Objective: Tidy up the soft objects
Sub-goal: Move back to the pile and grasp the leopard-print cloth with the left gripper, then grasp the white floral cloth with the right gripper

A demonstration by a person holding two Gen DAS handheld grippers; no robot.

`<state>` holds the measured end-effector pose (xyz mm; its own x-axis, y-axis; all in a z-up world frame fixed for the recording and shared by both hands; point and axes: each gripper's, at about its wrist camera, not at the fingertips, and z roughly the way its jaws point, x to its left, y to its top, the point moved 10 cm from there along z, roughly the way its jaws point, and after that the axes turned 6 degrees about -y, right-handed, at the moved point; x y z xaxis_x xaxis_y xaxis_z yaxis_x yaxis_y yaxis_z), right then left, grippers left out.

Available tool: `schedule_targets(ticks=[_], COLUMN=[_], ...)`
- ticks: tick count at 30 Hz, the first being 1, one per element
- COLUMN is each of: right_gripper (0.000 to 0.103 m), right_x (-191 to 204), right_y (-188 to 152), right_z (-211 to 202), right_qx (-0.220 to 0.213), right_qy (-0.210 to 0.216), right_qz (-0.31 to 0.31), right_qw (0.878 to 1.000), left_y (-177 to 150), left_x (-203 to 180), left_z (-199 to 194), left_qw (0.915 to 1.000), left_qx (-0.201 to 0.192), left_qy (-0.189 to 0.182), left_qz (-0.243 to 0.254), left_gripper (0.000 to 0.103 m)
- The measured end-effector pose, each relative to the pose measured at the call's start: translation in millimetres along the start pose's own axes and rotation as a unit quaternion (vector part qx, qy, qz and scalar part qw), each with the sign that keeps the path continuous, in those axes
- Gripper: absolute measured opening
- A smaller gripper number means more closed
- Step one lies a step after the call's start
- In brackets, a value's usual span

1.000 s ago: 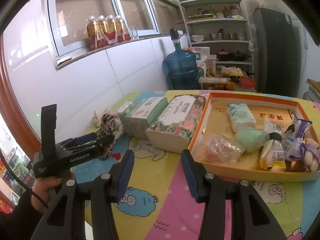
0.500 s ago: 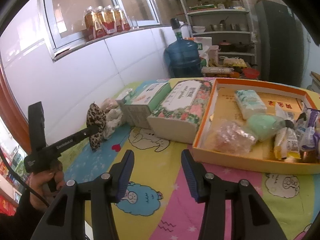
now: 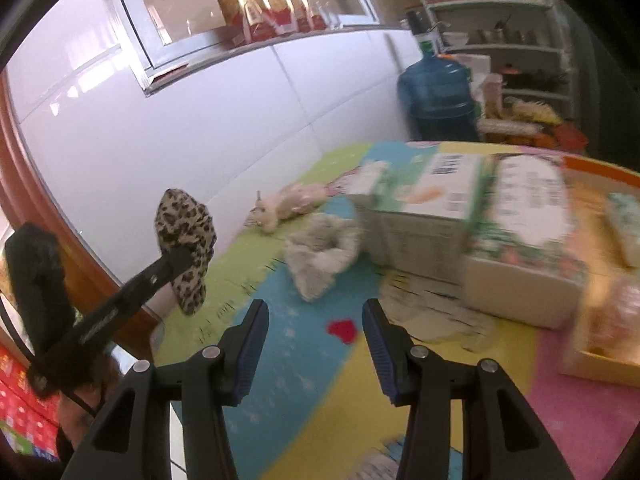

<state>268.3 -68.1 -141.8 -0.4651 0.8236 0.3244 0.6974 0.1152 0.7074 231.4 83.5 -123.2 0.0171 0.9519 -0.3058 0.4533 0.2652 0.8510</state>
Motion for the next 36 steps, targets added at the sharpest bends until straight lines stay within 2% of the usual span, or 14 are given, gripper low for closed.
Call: schedule_targets(ticks=[3,7,10,12,13,14,25,36], right_gripper=[0.049,0.049,0.048,0.037,0.022,0.013,0.006,0.005], right_x=[9,7,8,10,11,13,32,39], right_y=[3,1,1,2,3,4,13,18], right_z=[27,51,63,67,69,70,62,17], right_qx=[0.010,0.019,0.024,0.020,0.019,0.017,-0.012,-0.049], right_qy=[-0.009,-0.041,-0.042,-0.049,-0.052,-0.054,-0.061,-0.046], right_qz=[0.004,0.007,0.014,0.015,0.014,0.012,-0.023,-0.031], right_qw=[1.000,0.999,0.999,0.998,0.998,0.998,0.998,0.997], left_y=[-2,-6,-7,-8,-9,-9,-19,-17], left_x=[12,24,33,38,41,44,58,42], left_z=[-6,-6,-5,-3,-2,-1,6,-1], left_qw=[1.0000,0.9999,1.0000,1.0000,0.9999,0.9999,0.9996,0.9994], left_qx=[-0.001,0.005,0.006,0.008,0.009,0.010,0.019,0.013], left_qy=[0.004,0.002,-0.002,-0.005,-0.007,-0.009,-0.012,-0.032], left_qz=[0.004,0.010,0.006,0.003,0.001,0.000,-0.015,0.000], left_gripper=[0.015,0.015,0.015,0.015,0.015,0.015,0.015,0.015])
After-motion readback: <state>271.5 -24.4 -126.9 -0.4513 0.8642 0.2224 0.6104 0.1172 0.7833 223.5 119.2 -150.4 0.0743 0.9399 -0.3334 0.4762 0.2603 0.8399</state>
